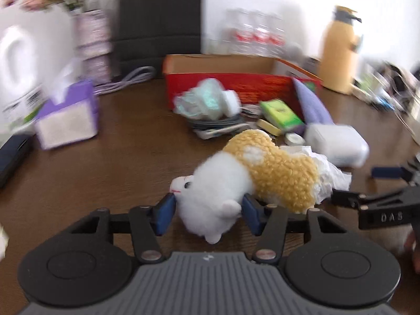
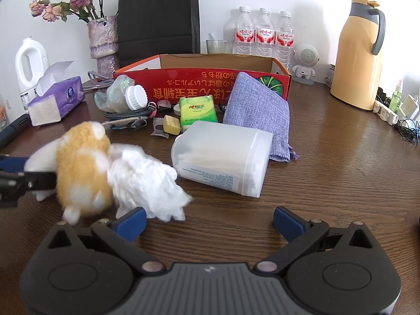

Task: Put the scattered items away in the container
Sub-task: 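Grasp the plush sheep with the left tool and lift it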

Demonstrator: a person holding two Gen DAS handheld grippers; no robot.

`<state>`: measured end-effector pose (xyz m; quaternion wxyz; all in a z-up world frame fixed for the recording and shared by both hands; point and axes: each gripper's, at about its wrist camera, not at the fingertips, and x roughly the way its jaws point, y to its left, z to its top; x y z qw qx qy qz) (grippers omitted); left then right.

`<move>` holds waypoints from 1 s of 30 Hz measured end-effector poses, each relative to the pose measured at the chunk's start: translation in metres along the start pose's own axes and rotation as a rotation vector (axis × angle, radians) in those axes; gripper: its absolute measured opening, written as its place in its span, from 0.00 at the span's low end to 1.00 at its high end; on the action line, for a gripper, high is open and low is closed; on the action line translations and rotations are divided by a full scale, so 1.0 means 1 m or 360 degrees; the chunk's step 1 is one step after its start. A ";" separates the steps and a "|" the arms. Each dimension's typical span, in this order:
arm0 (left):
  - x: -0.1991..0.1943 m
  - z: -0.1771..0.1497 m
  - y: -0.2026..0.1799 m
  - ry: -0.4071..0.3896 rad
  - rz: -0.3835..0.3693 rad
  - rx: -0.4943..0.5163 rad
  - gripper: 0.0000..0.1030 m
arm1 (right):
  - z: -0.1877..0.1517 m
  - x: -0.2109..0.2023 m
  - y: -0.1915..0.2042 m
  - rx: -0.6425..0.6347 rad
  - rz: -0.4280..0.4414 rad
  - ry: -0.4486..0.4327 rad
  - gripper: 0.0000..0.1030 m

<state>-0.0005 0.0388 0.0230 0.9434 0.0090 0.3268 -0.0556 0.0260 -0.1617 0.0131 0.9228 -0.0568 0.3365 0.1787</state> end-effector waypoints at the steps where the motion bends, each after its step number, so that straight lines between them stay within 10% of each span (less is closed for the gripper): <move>1: -0.007 -0.005 -0.002 -0.0026 0.0055 -0.0044 0.53 | 0.000 0.000 0.000 0.0002 -0.0002 0.0000 1.00; 4: -0.034 -0.023 -0.015 -0.0082 0.0248 -0.0180 0.58 | -0.001 -0.001 0.000 0.0002 -0.0006 0.0000 1.00; 7: -0.058 -0.034 -0.034 -0.0134 0.0123 -0.0118 0.95 | -0.001 -0.001 0.000 0.0003 -0.0004 0.0000 1.00; 16: -0.022 0.004 -0.002 -0.0017 -0.0063 0.0265 0.91 | -0.001 -0.001 0.000 -0.0001 -0.0001 -0.0001 1.00; 18: -0.008 0.006 0.005 0.0059 -0.0134 0.0268 0.49 | -0.001 -0.001 0.000 0.0000 0.0000 -0.0001 1.00; 25: -0.017 -0.014 -0.012 -0.0018 0.0092 -0.0067 0.56 | -0.002 -0.001 0.000 -0.0003 0.0003 -0.0001 1.00; 30: -0.014 -0.016 -0.029 -0.0052 0.0109 -0.0005 0.87 | -0.004 -0.002 0.001 -0.0007 0.0006 -0.0001 1.00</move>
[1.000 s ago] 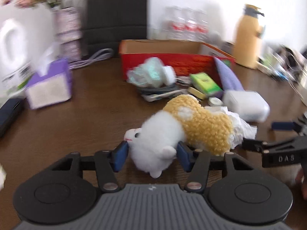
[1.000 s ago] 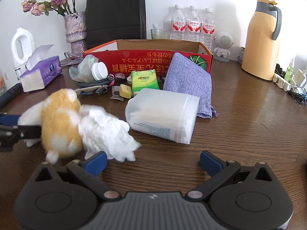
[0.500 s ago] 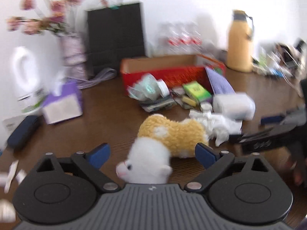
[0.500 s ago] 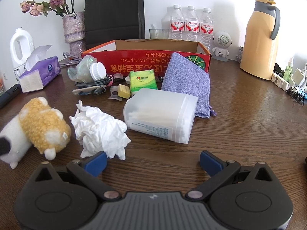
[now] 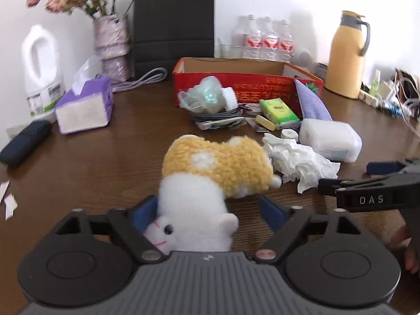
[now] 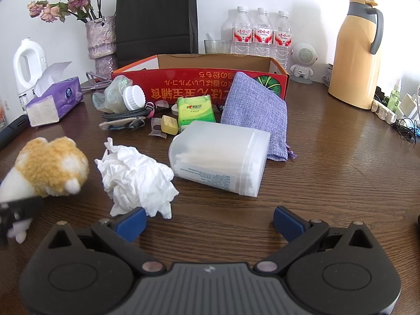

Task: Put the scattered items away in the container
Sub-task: 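Grasp the plush sheep with the left tool and lift it, then carry the sheep into the box with the left tool while the right tool drops tissue there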

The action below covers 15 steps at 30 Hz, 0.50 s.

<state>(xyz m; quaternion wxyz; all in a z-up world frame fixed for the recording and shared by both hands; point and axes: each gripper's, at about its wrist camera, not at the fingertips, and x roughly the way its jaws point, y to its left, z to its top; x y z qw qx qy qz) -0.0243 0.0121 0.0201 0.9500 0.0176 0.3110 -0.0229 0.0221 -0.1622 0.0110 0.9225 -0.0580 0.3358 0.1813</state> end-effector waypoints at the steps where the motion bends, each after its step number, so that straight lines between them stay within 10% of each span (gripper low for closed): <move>1: 0.002 0.000 -0.001 0.0004 -0.0014 -0.0002 0.88 | 0.002 0.001 -0.001 -0.0004 0.0003 0.0000 1.00; 7: 0.011 -0.001 0.008 0.0015 -0.0046 -0.0096 0.87 | 0.000 0.000 0.000 -0.0018 0.0013 -0.0001 1.00; 9: 0.013 -0.002 0.010 0.0030 -0.0028 -0.0127 0.56 | -0.001 0.000 -0.001 -0.0020 0.0018 -0.0001 1.00; 11: 0.012 -0.002 0.011 0.0026 0.0017 -0.0125 0.54 | -0.002 -0.003 -0.001 -0.0026 0.0029 0.0004 1.00; 15: 0.008 -0.003 0.016 0.0007 -0.0022 -0.0179 0.52 | -0.005 -0.021 0.002 -0.0052 0.0214 -0.0059 0.77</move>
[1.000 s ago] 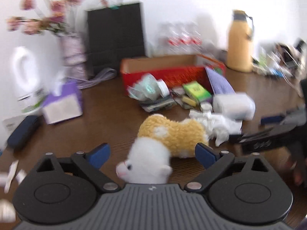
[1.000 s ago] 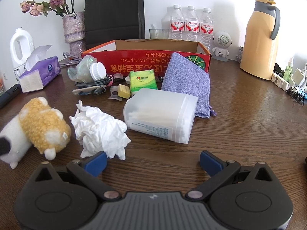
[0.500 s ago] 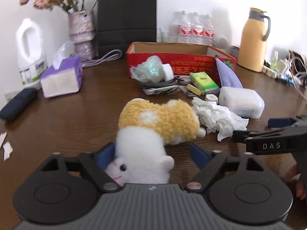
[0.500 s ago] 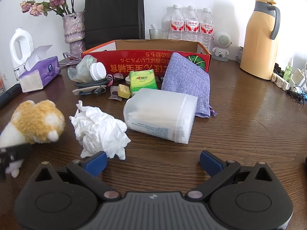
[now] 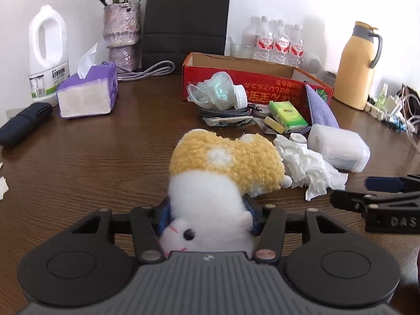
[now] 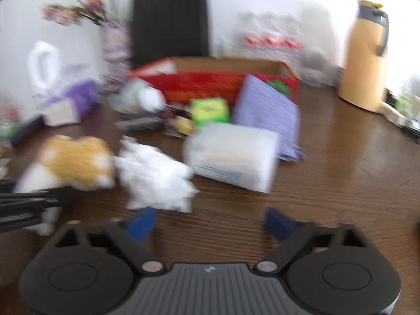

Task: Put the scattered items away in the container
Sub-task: 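Carry the sheep into the box with the left tool while the right tool drops tissue there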

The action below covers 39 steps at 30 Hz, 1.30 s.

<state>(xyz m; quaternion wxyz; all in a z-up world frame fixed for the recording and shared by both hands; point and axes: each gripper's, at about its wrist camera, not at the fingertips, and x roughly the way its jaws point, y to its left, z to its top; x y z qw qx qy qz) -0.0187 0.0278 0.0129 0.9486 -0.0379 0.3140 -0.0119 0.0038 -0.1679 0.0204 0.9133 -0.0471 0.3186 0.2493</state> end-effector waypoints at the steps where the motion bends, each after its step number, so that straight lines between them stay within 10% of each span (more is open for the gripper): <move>1: -0.001 0.001 0.001 -0.0002 -0.0004 -0.0010 0.52 | 0.003 -0.001 0.004 -0.0035 0.0047 -0.0014 0.77; 11: -0.005 0.038 0.000 -0.0096 0.0018 0.0002 0.50 | 0.038 0.040 0.035 -0.0195 0.0134 0.0087 0.23; 29: 0.054 0.236 -0.030 -0.0499 -0.0088 0.0145 0.51 | 0.211 0.022 -0.068 -0.0025 -0.0087 -0.0412 0.22; 33: 0.109 0.273 -0.024 -0.0270 -0.0242 0.0086 0.51 | 0.262 0.060 -0.084 -0.0089 -0.0034 -0.0346 0.22; 39: 0.209 0.323 -0.008 0.0121 -0.0204 0.0037 0.51 | 0.350 0.150 -0.122 -0.0078 0.0027 0.0127 0.22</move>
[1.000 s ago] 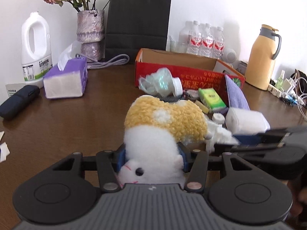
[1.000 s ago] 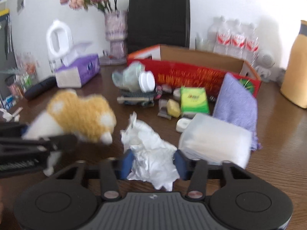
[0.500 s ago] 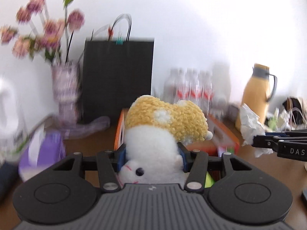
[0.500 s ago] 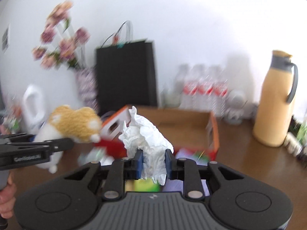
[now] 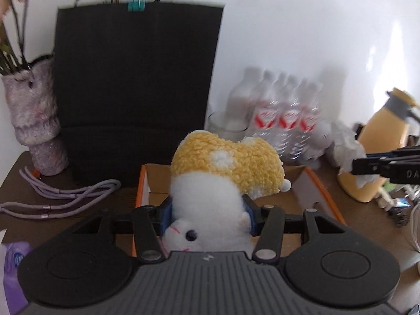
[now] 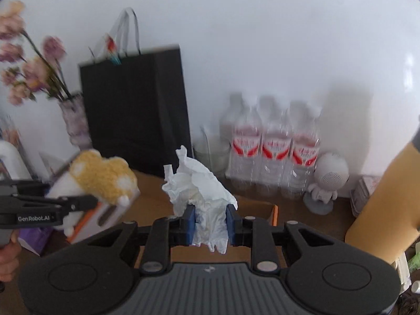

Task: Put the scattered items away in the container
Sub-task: 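Carry the sheep into the box with the left tool while the right tool drops tissue there, then open both tools and withdraw them from the box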

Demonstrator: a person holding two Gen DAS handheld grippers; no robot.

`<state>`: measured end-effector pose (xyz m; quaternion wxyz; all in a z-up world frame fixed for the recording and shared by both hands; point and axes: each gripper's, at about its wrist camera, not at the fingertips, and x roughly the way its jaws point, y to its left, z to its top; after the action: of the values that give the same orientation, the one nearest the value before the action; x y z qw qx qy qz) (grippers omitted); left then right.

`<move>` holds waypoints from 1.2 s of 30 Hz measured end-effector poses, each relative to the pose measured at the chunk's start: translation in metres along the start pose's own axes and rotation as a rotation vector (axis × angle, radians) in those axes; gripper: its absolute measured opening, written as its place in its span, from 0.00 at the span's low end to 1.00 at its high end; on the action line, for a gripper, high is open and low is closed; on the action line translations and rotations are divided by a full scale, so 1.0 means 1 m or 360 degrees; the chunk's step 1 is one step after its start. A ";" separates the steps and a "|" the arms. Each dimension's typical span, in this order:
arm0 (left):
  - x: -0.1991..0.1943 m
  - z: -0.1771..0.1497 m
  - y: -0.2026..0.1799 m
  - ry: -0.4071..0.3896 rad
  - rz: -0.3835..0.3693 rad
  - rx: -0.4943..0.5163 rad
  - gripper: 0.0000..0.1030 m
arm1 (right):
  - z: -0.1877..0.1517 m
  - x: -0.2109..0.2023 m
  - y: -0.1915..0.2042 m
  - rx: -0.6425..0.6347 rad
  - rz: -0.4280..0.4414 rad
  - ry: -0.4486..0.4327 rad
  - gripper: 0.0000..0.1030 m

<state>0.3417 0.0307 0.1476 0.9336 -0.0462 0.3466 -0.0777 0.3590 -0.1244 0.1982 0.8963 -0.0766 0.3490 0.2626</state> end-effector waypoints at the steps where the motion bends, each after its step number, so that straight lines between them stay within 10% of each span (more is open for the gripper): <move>1: 0.018 0.007 0.004 0.0077 -0.0004 -0.0019 0.51 | 0.008 0.017 -0.005 0.0007 -0.0007 0.0092 0.22; 8: 0.102 0.007 0.013 0.0348 0.0154 0.0058 0.51 | 0.009 0.143 -0.017 -0.0032 -0.0019 0.0706 0.23; 17: 0.129 -0.006 0.018 0.0471 0.0210 -0.0008 0.54 | -0.019 0.217 -0.006 -0.0295 -0.0350 0.0897 0.38; 29: 0.055 0.034 0.011 0.0430 0.0165 -0.0143 0.86 | 0.025 0.110 -0.023 0.0138 -0.0114 0.0751 0.91; 36: -0.056 -0.009 -0.021 -0.0178 0.0129 0.0074 1.00 | -0.009 -0.002 -0.011 0.0270 -0.0056 0.0253 0.92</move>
<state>0.2918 0.0199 0.1795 0.9548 -0.0148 0.2936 -0.0451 0.3584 -0.1372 0.1922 0.8736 -0.0273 0.4386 0.2093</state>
